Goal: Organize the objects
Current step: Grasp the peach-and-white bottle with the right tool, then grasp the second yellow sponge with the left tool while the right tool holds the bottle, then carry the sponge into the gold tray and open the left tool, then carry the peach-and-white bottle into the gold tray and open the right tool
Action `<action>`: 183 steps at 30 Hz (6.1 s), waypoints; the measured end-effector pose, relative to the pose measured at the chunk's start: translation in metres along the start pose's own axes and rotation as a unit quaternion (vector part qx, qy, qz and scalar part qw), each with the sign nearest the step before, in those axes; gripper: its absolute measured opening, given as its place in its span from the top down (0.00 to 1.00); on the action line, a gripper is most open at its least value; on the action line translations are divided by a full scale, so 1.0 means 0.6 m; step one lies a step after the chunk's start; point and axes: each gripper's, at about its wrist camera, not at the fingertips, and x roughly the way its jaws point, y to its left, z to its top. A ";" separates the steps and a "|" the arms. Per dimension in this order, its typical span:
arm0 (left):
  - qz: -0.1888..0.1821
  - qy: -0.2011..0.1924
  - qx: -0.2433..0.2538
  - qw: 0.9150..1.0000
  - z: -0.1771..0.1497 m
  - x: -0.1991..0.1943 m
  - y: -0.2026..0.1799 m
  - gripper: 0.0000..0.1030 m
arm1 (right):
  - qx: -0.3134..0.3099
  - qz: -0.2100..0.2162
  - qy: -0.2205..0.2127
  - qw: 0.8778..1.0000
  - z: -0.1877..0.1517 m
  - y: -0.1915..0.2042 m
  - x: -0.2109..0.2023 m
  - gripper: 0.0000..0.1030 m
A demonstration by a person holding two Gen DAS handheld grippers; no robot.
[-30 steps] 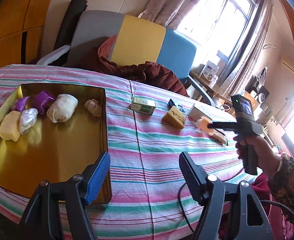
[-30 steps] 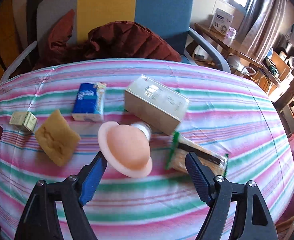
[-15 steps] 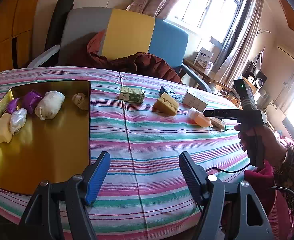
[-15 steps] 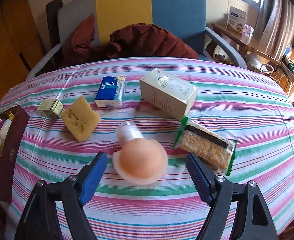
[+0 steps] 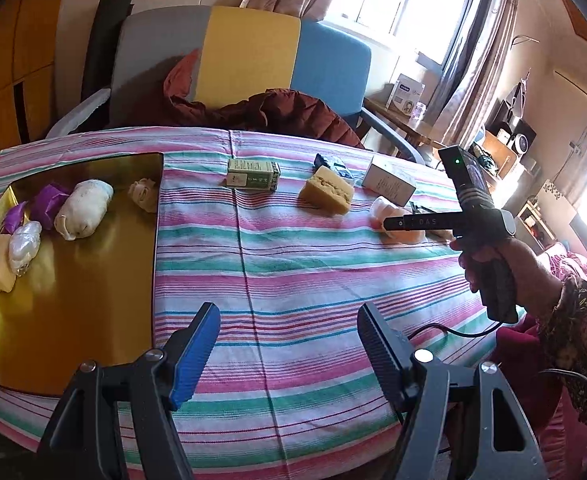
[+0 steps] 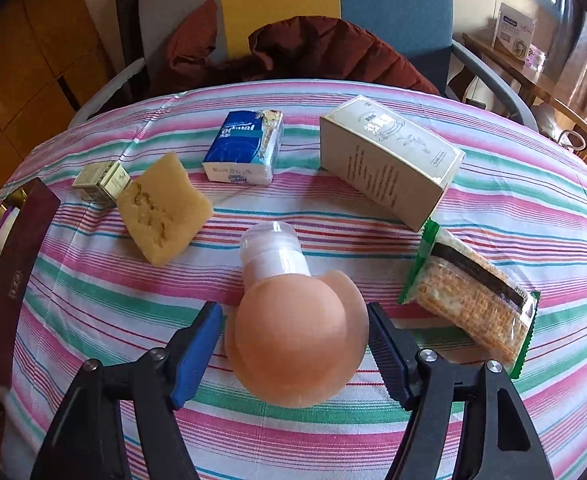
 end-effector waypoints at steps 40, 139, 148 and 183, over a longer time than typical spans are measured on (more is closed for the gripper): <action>0.058 0.088 0.159 0.982 0.205 0.382 -0.129 0.21 | 0.164 0.068 0.048 0.983 0.005 -0.088 0.008 0.48; 0.123 -0.004 -0.207 0.971 0.032 0.016 0.334 0.55 | 0.038 0.171 -0.064 0.983 0.013 0.020 -0.052 0.48; 0.077 0.054 -0.155 0.983 0.065 0.068 0.324 0.65 | 0.022 0.201 -0.085 0.976 0.020 0.057 -0.087 0.48; 0.120 -0.092 -0.317 0.936 0.007 -0.087 0.379 0.59 | -0.154 0.138 0.012 0.978 0.067 0.595 0.006 0.41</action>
